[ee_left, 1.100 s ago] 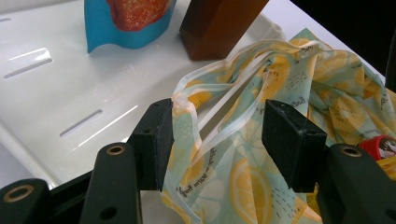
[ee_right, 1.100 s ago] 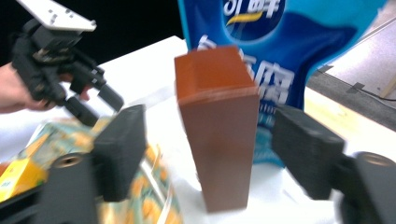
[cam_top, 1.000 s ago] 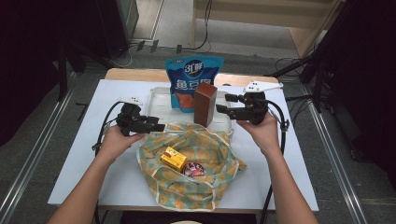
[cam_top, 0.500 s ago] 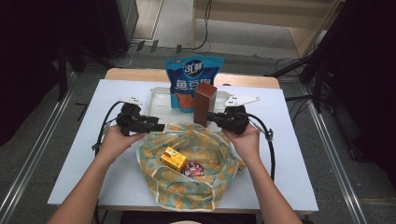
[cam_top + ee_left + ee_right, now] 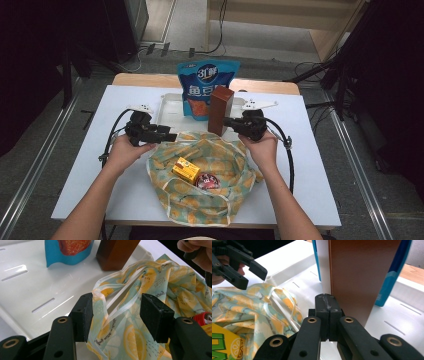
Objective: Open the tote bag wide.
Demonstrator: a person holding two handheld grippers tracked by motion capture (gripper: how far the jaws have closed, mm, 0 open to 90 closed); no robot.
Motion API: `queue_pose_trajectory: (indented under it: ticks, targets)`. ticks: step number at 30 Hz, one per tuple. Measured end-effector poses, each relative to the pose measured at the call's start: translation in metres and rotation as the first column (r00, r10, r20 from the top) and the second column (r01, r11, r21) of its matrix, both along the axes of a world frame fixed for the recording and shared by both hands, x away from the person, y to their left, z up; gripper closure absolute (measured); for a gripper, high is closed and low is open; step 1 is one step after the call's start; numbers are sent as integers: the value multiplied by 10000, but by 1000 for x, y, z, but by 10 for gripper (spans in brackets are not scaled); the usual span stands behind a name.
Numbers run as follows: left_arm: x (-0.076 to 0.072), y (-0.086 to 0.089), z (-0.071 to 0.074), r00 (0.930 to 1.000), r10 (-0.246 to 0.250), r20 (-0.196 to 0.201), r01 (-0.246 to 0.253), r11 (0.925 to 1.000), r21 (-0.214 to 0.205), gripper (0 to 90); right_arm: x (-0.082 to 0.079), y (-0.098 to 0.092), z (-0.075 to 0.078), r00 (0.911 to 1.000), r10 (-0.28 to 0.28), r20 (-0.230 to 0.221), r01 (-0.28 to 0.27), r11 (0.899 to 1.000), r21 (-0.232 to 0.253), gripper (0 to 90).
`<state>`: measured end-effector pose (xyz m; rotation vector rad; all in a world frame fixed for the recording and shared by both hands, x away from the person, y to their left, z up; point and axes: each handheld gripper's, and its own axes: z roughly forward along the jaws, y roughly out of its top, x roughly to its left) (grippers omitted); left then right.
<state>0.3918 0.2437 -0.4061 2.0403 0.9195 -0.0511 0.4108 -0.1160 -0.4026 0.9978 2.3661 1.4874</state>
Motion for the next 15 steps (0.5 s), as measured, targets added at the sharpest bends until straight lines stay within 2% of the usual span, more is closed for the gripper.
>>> queue_pose_trajectory:
  ticks: [6, 9, 12, 13, 15]
  targets:
    - [0, 0, 0, 10000, 0, 9, 0, 10000, 4, 446, -1, 0, 0, 10000, -53, 14, 53, 10000, -33, 900]
    - [0, 1, 0, 10000, 4, 18, -4, 10000, -32, 446, -3, 0, 3, 10000, 7, 23, -7, 10000, 10, 850]
    - [0, 0, 1, 9999, 59, 97, -58, 10000, -59, 447, -8, 0, 7, 9997, -45, 241, 49, 9999, -146, 820]
    - [1, -1, 3, 9999, -37, 150, 37, 10000, -39, 462, -8, -2, 9, 9996, -53, 268, 57, 9999, -129, 820]
    - [3, -7, 9, 9994, -183, 299, 181, 9998, 73, 559, -11, -6, 12, 9996, -135, 259, 136, 9999, -31, 841]
